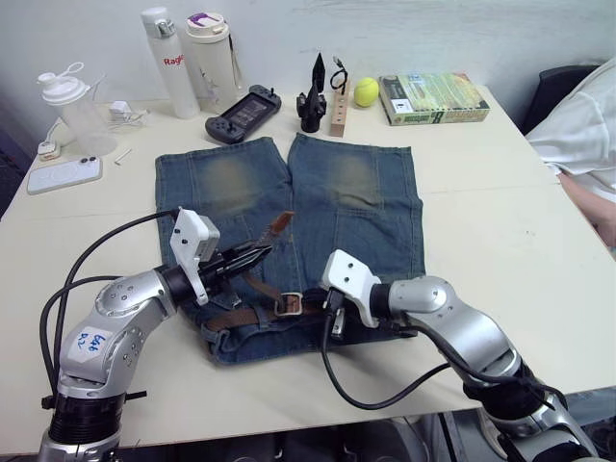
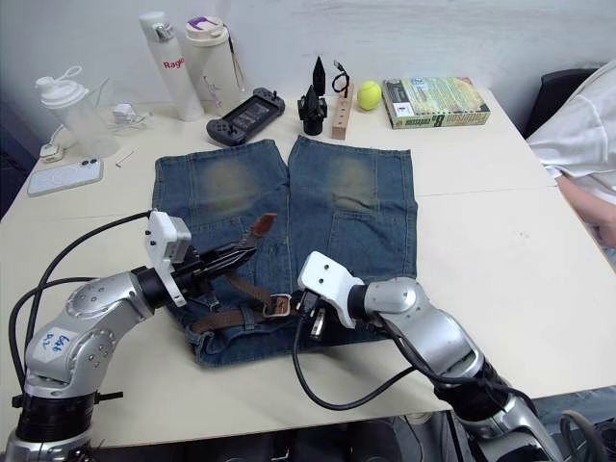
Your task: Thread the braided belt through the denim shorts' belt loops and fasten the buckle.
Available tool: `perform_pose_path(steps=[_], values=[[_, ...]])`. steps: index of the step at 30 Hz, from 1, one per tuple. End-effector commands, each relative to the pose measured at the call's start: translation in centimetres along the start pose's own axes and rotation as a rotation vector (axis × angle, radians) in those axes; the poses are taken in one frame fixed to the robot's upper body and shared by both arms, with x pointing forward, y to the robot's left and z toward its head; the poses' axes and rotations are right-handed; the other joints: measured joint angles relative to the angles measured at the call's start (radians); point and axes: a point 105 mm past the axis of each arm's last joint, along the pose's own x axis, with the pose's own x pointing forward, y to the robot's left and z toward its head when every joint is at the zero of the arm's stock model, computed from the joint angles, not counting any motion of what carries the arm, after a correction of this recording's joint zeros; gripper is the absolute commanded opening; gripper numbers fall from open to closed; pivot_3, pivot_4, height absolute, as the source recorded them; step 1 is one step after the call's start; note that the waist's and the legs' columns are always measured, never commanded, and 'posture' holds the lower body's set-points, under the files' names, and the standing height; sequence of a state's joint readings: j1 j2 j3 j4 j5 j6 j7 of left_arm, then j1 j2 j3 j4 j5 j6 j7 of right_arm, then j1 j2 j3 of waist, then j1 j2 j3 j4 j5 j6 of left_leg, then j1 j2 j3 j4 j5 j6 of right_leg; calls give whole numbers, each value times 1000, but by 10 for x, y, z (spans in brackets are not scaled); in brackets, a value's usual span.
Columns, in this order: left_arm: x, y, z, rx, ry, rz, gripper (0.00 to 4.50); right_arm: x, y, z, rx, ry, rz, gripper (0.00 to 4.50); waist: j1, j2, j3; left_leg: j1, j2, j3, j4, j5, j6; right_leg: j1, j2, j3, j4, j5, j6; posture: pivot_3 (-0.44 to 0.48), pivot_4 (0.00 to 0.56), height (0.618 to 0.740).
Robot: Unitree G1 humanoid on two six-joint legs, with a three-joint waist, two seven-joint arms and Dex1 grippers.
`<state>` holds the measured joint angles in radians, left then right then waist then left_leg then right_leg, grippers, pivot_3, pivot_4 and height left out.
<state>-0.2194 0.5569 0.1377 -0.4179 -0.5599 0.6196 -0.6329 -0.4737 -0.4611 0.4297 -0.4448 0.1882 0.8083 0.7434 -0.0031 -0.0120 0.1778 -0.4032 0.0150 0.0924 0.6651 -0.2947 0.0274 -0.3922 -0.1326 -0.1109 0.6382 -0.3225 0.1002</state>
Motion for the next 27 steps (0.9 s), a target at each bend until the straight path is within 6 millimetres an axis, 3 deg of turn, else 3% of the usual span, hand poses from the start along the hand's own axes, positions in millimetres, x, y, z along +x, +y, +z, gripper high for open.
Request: perform_pose_path(steps=[1, 8, 18, 27], values=[[0, -3, 10, 46, -23, -8, 339, 1, -1, 8, -52, -20, -6, 22, 0, 0, 0, 0, 0, 0, 0, 0, 0, 0, 0, 0, 0, 0, 0, 0, 150, 720], [0, -2, 9, 46, -20, -4, 339, -3, -3, 9, -87, -2, 2, 22, 1, 0, 0, 0, 0, 0, 0, 0, 0, 0, 0, 0, 0, 0, 0, 0, 150, 720], [2, -1, 9, 51, -18, -1, 339, 16, 9, 12, -122, 3, 79, 22, -1, 0, 0, 0, 0, 0, 0, 0, 0, 0, 0, -1, 0, 0, 0, 0, 150, 720], [3, -1, 9, 54, -15, 2, 339, 27, 10, 11, -261, 36, 111, 22, -1, 0, 0, 0, 0, 0, 0, 0, 0, 0, 0, -1, 0, 0, 0, 0, 150, 720]])
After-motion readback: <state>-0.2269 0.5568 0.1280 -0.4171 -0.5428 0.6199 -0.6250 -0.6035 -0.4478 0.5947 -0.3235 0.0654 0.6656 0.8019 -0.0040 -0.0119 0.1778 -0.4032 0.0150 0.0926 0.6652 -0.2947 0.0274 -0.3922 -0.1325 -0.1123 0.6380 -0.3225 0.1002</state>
